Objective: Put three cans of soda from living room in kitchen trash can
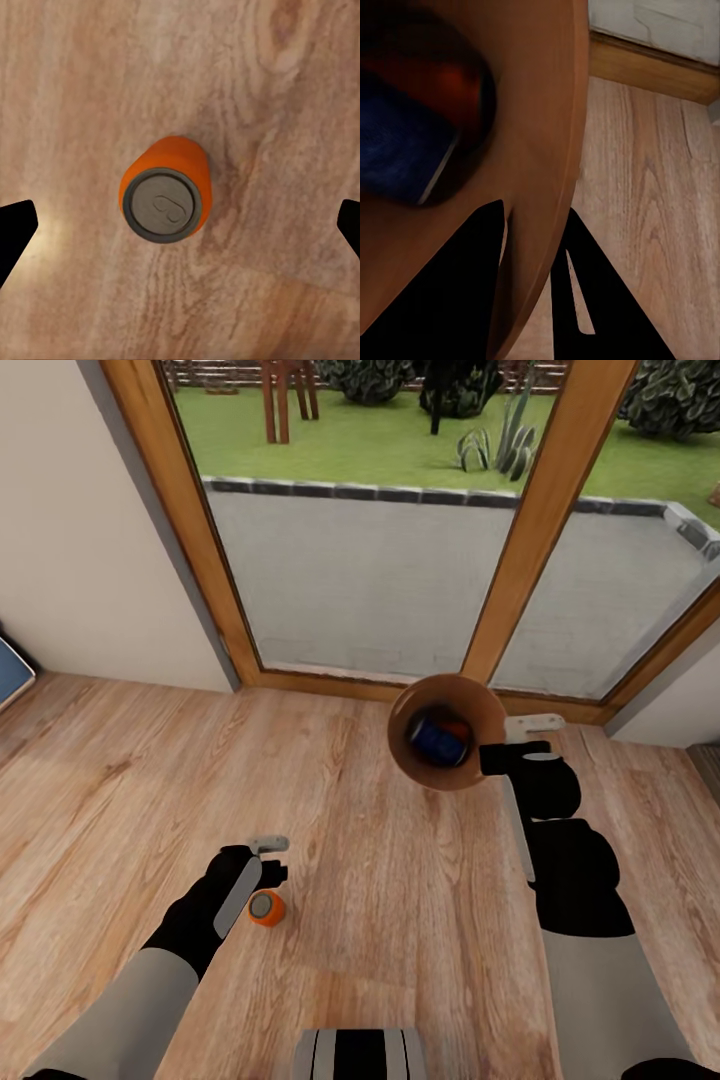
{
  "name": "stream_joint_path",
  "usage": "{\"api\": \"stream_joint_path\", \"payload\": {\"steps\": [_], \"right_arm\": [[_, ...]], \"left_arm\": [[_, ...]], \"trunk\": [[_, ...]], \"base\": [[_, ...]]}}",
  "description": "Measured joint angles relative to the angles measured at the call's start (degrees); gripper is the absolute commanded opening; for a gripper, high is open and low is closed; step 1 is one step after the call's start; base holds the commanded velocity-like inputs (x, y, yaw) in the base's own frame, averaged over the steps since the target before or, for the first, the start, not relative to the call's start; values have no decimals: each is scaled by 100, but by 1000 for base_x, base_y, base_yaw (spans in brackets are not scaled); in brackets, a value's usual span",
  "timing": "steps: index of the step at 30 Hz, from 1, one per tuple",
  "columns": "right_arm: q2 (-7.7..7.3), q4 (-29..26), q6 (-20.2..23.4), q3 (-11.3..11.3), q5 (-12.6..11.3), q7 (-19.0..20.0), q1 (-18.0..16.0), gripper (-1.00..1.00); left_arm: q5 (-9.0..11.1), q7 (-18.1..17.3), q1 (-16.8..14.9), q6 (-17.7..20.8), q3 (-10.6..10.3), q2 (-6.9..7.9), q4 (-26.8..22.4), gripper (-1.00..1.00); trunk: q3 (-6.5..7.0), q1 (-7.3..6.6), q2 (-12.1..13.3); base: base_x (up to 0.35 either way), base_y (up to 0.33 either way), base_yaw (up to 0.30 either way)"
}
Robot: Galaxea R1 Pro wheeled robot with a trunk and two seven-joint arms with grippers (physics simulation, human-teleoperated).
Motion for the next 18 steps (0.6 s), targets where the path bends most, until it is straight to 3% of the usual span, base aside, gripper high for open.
{"api": "stream_joint_path", "payload": {"steps": [11, 18], "right_arm": [[0, 0, 1, 52, 19, -3, 7, -100], [5, 0, 0, 187, 6, -9, 14, -100]], "left_arm": [[10, -7, 0, -224, -3, 6, -2, 100], [-2, -37, -7, -597, -24, 17, -3, 100]], "trunk": [[-7, 0, 0], [-7, 0, 0]], "base": [[0, 0, 0], [0, 0, 0]]}}
